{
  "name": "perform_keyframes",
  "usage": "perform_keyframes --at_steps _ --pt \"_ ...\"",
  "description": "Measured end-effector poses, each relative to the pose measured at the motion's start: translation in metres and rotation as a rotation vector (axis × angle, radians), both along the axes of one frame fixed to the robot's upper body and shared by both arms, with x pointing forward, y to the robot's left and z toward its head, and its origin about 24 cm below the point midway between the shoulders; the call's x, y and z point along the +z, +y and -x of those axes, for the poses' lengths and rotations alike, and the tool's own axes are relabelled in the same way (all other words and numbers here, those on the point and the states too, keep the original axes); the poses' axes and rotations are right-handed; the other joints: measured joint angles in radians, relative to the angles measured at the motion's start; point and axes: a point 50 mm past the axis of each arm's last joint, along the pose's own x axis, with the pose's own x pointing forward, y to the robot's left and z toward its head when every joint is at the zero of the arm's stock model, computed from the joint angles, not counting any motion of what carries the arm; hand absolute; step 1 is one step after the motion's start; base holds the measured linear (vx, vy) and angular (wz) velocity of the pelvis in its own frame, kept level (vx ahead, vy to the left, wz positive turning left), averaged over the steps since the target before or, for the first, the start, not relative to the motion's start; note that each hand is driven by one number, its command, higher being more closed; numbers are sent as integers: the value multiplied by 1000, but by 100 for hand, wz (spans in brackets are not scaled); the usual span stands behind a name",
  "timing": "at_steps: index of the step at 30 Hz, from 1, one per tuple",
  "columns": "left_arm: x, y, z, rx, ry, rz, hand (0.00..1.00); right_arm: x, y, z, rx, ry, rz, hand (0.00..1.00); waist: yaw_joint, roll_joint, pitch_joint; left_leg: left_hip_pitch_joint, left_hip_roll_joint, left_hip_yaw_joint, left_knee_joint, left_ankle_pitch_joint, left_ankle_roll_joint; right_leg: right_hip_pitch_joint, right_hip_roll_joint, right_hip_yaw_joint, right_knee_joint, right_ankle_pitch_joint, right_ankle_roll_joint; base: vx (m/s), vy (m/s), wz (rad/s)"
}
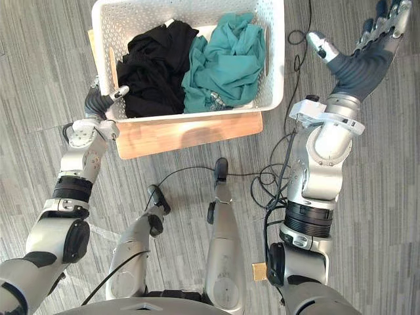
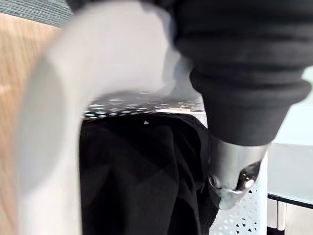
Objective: Pick up the laundry basket with both hands and put the clothes into the washing machine.
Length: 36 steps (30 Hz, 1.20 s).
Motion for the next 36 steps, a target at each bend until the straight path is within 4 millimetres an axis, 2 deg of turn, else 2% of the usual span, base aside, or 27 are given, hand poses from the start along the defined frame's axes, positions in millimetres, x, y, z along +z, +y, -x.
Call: perform_keyframes --at_steps 5,10,14,18,22,24,27,31,33,36 --pt "10 5 -3 22 -20 15 0 19 -2 4 -17 -52 46 0 -6 -2 1 -46 18 6 71 -30 18 15 2 3 -67 0 0 -40 -32 -6" --pt "12 7 -3 40 -23 22 0 29 2 1 16 -67 39 0 -13 -6 3 -61 26 3 99 -40 24 15 3 2 -71 8 2 -21 -15 0" --pt "13 6 -3 39 -30 25 0 41 3 -17 108 -37 25 0 -14 -7 3 -70 28 -6 104 -40 25 14 4 -5 -72 10 1 0 -38 4" --pt "14 5 -2 35 -40 27 0 53 13 -30 181 6 90 0 -15 -7 3 -87 38 -22 119 -43 25 14 8 -22 -72 12 -1 3 -46 6" --pt "11 5 -4 33 -32 25 0 64 25 -53 263 112 184 0 -13 -16 1 -93 48 -26 134 -47 25 15 14 -26 -72 35 4 -5 -39 -1" --pt "12 9 -5 30 -43 32 0 67 27 -66 276 188 227 0 -13 -40 0 -96 53 -27 139 -47 25 15 17 -30 -74 35 3 -3 -49 -1" --pt "13 8 -9 9 -37 47 0 73 20 -81 275 295 270 0 -15 -49 -2 -125 62 -52 164 -48 25 18 18 -56 -87 35 3 -19 -64 11" --pt "-8 14 -12 23 53 39 0 75 17 -96 263 445 379 0 -24 -68 -1 -154 72 -73 189 -53 26 19 21 -78 -96 37 1 -20 -51 9" --pt "-7 13 -12 17 47 28 0 72 9 -100 236 516 421 0 -21 -77 0 -163 77 -82 196 -53 26 19 26 -83 -97 41 -4 -4 -38 7" --pt "-10 22 -11 33 59 11 0 69 9 -106 235 570 453 0 -22 -85 -1 -166 91 -87 201 -56 25 19 36 -91 -101 85 -3 2 -22 -2"
